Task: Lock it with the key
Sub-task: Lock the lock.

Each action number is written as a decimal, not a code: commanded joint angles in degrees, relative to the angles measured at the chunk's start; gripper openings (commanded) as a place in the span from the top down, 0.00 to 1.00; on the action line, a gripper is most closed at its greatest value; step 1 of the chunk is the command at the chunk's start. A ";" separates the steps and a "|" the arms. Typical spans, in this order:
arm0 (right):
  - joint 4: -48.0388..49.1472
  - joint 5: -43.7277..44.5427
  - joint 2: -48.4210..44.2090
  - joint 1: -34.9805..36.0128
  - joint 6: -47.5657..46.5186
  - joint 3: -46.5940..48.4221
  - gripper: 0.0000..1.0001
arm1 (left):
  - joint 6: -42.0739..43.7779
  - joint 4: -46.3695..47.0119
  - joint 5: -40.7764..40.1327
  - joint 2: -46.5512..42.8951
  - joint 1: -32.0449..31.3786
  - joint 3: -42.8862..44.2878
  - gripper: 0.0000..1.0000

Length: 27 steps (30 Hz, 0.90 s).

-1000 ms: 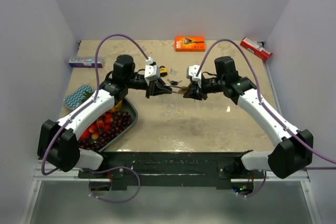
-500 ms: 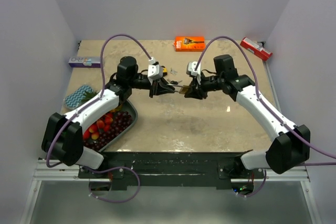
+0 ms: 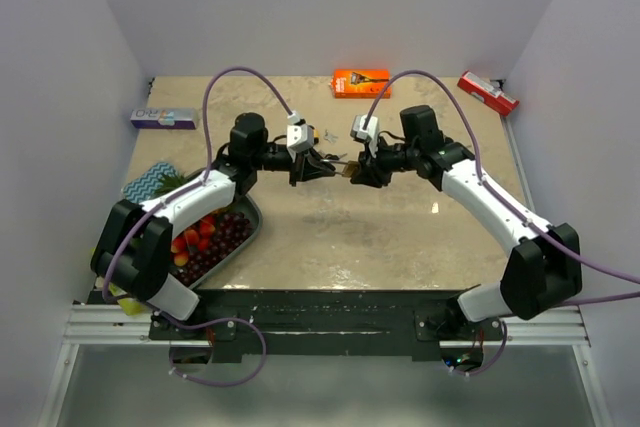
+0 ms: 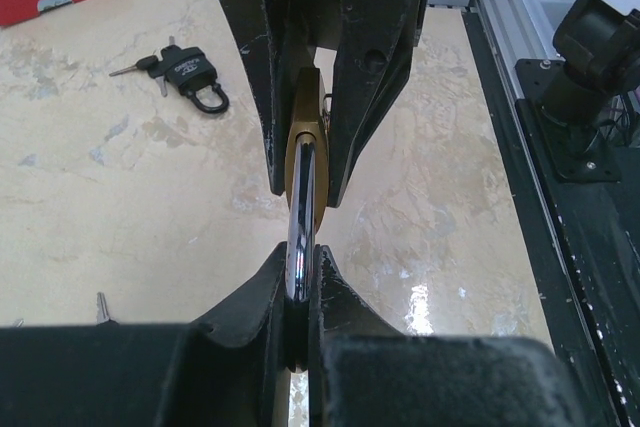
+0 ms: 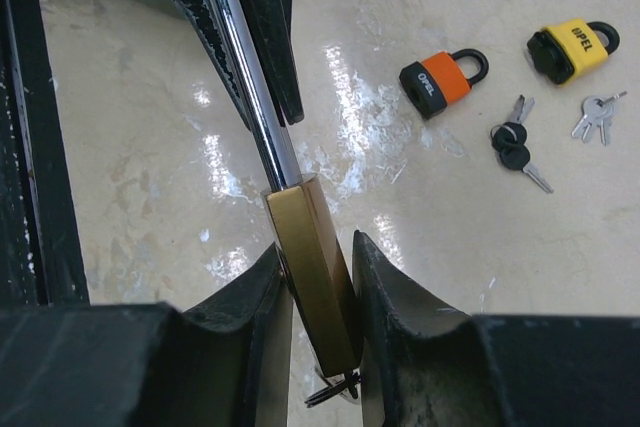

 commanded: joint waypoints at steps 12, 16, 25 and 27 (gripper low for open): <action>37.03 -18.90 0.88 13.50 6.80 5.32 1.00 | -4.17 12.82 8.02 3.77 -14.59 0.52 1.00; 38.89 -20.30 1.06 14.02 7.68 5.50 1.00 | -5.93 16.77 6.97 4.12 -16.00 -1.23 1.00; 15.88 -17.85 -1.84 8.69 -5.13 4.98 1.00 | -3.92 6.08 2.05 -2.11 -10.21 -0.80 1.00; 9.31 -17.23 -2.28 6.57 -6.81 4.89 0.99 | -0.85 0.04 0.99 -4.74 -7.40 -0.71 1.00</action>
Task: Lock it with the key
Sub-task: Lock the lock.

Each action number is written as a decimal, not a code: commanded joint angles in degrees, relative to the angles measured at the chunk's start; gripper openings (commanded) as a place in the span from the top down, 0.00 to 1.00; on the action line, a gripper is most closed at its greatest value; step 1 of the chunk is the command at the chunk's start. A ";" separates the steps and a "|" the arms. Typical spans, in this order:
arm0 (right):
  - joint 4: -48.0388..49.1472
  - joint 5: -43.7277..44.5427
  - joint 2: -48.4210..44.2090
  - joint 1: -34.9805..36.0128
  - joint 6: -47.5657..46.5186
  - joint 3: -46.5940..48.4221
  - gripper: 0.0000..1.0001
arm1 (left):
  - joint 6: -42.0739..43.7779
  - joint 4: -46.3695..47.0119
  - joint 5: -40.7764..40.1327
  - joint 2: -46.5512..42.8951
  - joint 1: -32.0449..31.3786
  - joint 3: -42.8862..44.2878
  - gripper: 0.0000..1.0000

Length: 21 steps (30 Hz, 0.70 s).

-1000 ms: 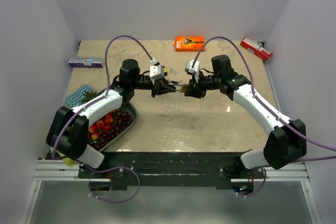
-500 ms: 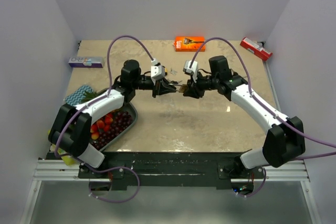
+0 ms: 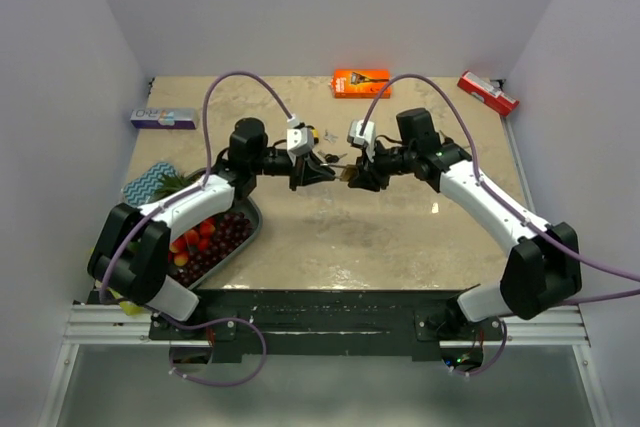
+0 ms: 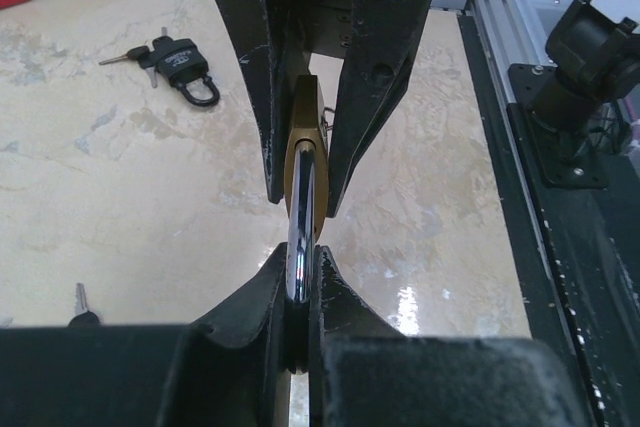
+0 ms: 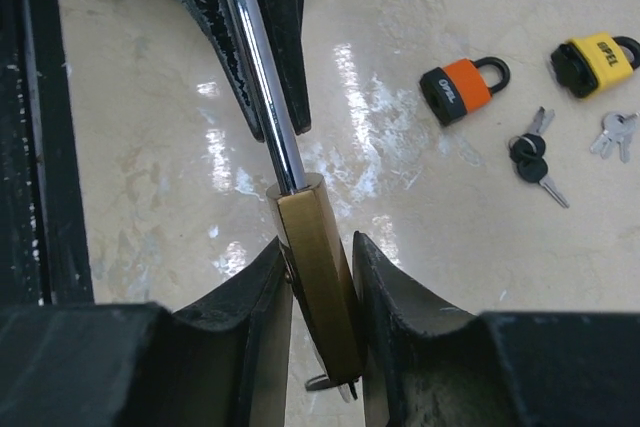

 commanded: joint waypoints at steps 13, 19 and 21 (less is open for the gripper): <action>-12.72 -9.21 -7.15 -4.46 -15.18 3.54 0.27 | 9.05 -17.79 0.12 -9.81 -1.79 5.67 1.00; -19.58 -8.24 -9.70 -6.75 -17.28 3.02 0.23 | 10.53 -21.04 0.73 -10.69 -0.38 7.25 1.00; -20.73 -8.76 -10.14 -6.84 -17.99 2.31 0.25 | 10.27 -21.31 1.00 -10.60 -0.21 7.43 1.00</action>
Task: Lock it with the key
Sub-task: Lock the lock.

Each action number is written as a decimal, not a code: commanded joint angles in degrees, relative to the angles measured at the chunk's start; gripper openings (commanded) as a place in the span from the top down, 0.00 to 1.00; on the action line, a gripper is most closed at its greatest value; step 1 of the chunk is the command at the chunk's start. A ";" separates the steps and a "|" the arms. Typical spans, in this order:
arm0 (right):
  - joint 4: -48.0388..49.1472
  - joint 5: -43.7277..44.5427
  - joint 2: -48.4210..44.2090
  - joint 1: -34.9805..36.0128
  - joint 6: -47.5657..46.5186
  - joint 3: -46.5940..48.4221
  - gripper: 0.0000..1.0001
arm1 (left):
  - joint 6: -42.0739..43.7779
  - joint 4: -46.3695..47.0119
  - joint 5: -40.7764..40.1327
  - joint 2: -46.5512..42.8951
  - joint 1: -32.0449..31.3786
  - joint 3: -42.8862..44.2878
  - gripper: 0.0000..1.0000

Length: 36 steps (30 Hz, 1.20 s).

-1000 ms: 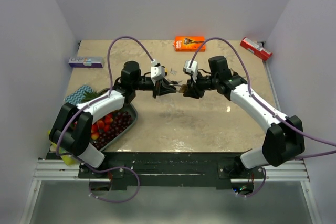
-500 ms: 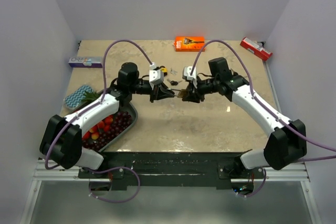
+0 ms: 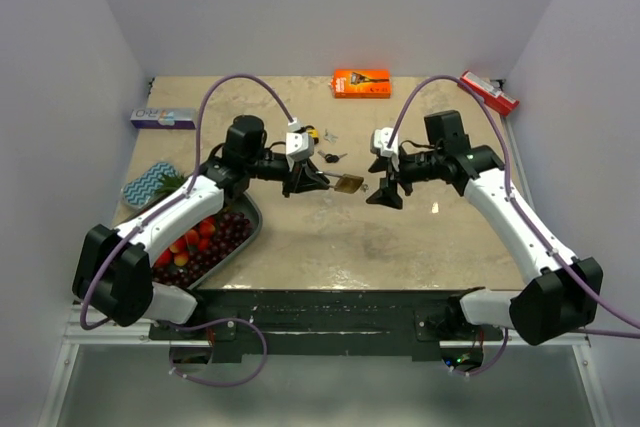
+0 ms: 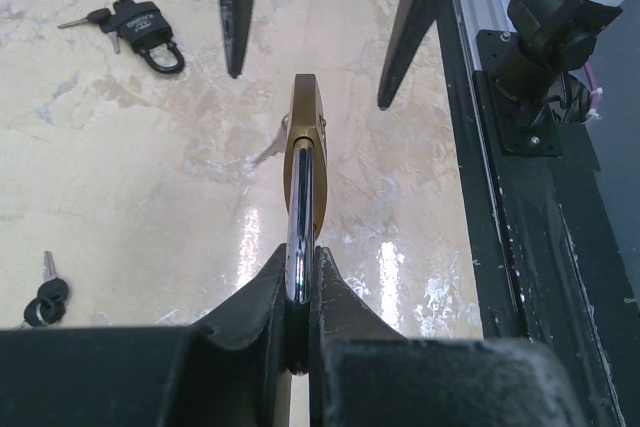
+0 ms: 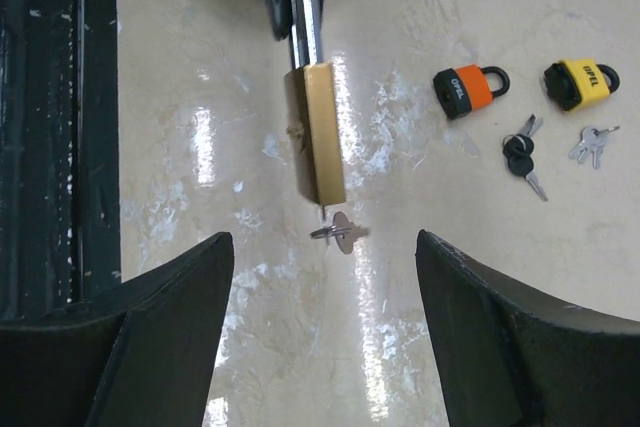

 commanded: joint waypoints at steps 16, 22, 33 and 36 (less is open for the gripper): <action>0.70 -5.37 2.51 -0.07 1.09 0.96 0.57 | -0.38 3.99 3.32 -2.09 0.49 4.09 1.00; 2.19 -5.11 3.48 -0.15 1.97 0.26 0.74 | -1.52 5.13 3.06 -2.09 0.41 3.74 1.00; -4.13 -1.25 3.39 -0.59 -4.96 -2.46 1.00 | -1.09 3.20 2.27 -1.92 4.18 4.17 1.00; -6.07 0.07 3.65 -1.55 -6.47 -4.66 1.00 | -0.38 2.14 2.62 -1.39 6.55 5.40 1.00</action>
